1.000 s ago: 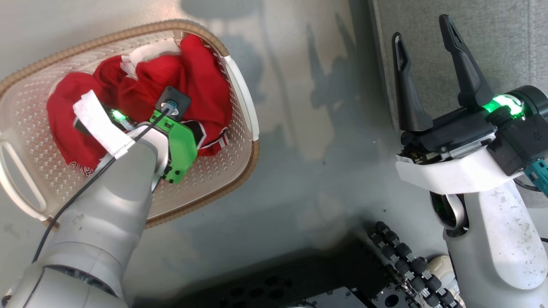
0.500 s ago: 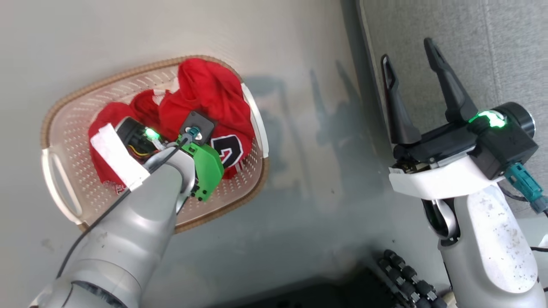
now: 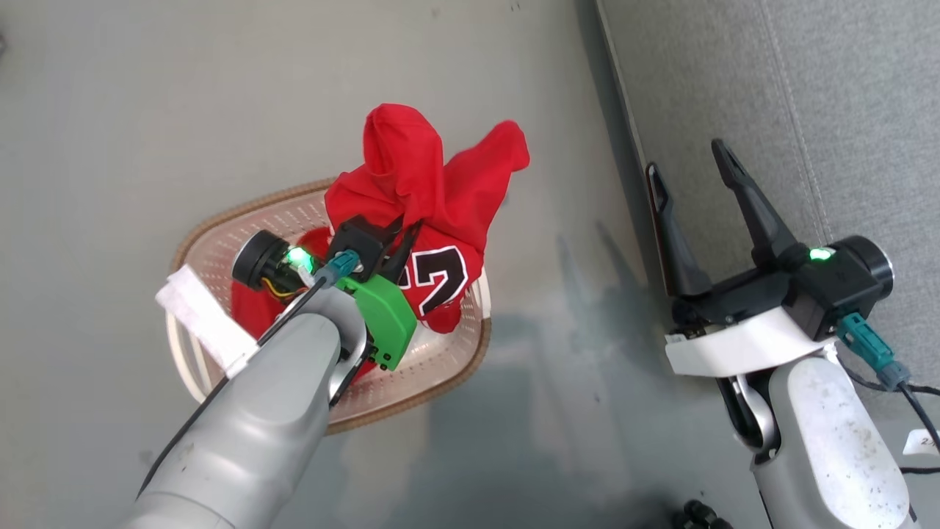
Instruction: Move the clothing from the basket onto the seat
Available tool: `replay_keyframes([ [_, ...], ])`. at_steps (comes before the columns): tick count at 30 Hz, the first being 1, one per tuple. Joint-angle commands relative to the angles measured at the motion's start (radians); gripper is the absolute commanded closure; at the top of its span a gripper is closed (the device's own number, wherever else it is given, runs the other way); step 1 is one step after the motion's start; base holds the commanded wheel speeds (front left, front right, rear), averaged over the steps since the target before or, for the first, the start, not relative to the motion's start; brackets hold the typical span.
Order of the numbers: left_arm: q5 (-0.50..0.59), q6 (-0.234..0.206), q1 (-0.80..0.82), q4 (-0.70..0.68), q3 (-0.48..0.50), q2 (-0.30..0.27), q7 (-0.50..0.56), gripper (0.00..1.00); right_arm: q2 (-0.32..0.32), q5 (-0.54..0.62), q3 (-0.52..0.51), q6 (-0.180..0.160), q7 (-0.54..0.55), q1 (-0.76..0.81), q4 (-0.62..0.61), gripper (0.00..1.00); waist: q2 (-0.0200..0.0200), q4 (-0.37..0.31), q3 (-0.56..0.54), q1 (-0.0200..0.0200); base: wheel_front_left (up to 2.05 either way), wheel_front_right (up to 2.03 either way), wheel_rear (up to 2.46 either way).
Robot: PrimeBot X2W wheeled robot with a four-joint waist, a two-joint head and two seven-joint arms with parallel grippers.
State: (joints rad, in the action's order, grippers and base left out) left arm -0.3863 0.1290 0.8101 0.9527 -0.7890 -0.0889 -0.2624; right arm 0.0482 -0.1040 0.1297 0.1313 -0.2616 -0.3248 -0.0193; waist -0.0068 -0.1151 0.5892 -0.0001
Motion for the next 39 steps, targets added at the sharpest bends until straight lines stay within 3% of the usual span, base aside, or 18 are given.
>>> replay_keyframes([
  [1,-0.004,0.001,-0.027,-0.030,0.016,-0.009,-0.003,1.00,0.003,0.005,-0.002,-0.001,-0.004,0.021,0.008,0.00,0.0068,0.044,-0.085,0.0001,0.00,0.00,0.00],
  [23,0.066,-0.031,-0.251,-0.514,0.251,-0.037,-0.004,1.00,0.003,-0.012,0.000,-0.001,-0.004,0.169,0.066,0.00,0.0068,0.087,-0.353,0.0001,0.00,0.00,0.00],
  [39,0.087,-0.026,-0.268,-0.623,0.264,-0.035,-0.004,1.00,0.003,-0.027,0.031,-0.001,-0.004,0.231,0.078,0.00,0.0068,0.091,-0.438,0.0001,0.00,0.00,0.00],
])
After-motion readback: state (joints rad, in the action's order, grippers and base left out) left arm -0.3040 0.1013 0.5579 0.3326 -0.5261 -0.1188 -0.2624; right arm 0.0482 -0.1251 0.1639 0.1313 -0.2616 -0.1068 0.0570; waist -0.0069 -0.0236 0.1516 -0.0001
